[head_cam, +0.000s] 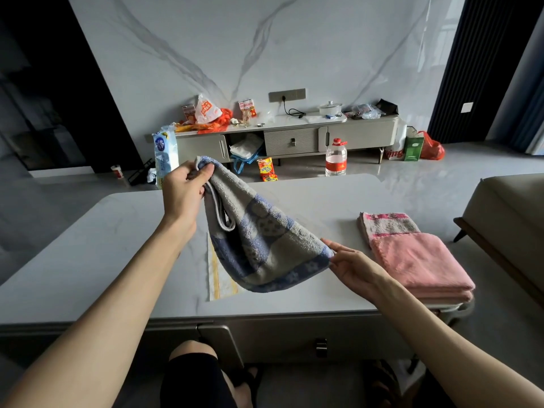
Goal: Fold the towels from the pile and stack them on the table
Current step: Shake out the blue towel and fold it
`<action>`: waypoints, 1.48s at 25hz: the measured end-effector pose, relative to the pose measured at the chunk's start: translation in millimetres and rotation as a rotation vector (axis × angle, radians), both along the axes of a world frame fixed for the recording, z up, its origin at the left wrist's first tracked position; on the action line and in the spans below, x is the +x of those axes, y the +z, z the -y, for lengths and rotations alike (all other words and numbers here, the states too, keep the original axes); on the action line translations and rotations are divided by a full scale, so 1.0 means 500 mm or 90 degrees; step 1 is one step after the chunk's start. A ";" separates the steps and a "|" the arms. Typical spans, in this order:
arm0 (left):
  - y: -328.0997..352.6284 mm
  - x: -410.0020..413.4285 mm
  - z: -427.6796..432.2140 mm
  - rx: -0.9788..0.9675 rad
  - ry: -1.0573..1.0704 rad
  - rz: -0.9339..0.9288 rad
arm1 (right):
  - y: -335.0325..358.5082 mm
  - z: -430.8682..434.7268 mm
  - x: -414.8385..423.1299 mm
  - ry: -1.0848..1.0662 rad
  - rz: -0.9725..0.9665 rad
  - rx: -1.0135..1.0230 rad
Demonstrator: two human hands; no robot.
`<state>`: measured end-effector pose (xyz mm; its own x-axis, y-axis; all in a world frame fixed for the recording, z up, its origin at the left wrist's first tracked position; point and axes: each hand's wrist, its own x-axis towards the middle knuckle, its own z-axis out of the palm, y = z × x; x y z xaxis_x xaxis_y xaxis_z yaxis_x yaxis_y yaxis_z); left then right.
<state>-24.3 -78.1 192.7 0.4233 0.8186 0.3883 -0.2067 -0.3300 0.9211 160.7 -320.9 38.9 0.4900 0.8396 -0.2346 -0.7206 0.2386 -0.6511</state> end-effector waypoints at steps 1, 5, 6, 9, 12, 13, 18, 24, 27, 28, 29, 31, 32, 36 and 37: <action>0.005 0.001 0.005 0.007 -0.002 -0.004 | -0.004 0.001 -0.004 0.000 0.055 -0.036; 0.025 0.009 0.023 0.083 -0.048 -0.088 | -0.007 0.004 -0.016 -0.116 0.623 -0.455; 0.027 0.011 0.030 0.100 -0.077 -0.113 | 0.012 0.001 -0.020 -0.150 0.761 -0.514; 0.032 0.026 0.062 0.148 -0.174 -0.177 | 0.146 -0.037 -0.043 -0.216 0.904 -0.333; 0.032 0.043 0.108 0.190 -0.226 -0.214 | 0.302 -0.088 -0.087 -0.194 0.924 -0.141; 0.033 0.048 0.121 0.188 -0.233 -0.209 | 0.329 -0.104 -0.095 -0.204 0.928 -0.126; 0.047 0.039 0.140 0.168 -0.243 -0.196 | 0.346 -0.115 -0.080 -0.207 0.836 -0.116; -0.036 0.009 0.032 0.015 0.035 -0.125 | 0.298 -0.013 0.030 -0.344 0.567 -0.183; -0.075 0.006 0.000 -0.026 0.105 -0.104 | 0.261 0.024 0.060 -0.365 0.469 -0.173; -0.075 0.004 -0.002 -0.005 0.102 -0.107 | 0.253 0.026 0.064 -0.362 0.457 -0.161; -0.075 0.003 -0.006 0.030 0.093 -0.110 | 0.248 0.027 0.065 -0.356 0.446 -0.147; -0.071 0.004 -0.018 0.093 0.074 -0.116 | 0.249 0.028 0.064 -0.343 0.423 -0.121; -0.068 0.001 -0.024 0.111 0.072 -0.132 | 0.252 0.028 0.062 -0.340 0.421 -0.114; -0.063 -0.029 -0.024 0.129 0.116 -0.137 | 0.264 0.030 0.028 -0.336 0.538 -0.161; -0.061 -0.036 -0.016 0.148 0.145 -0.112 | 0.268 0.030 0.017 -0.346 0.570 -0.171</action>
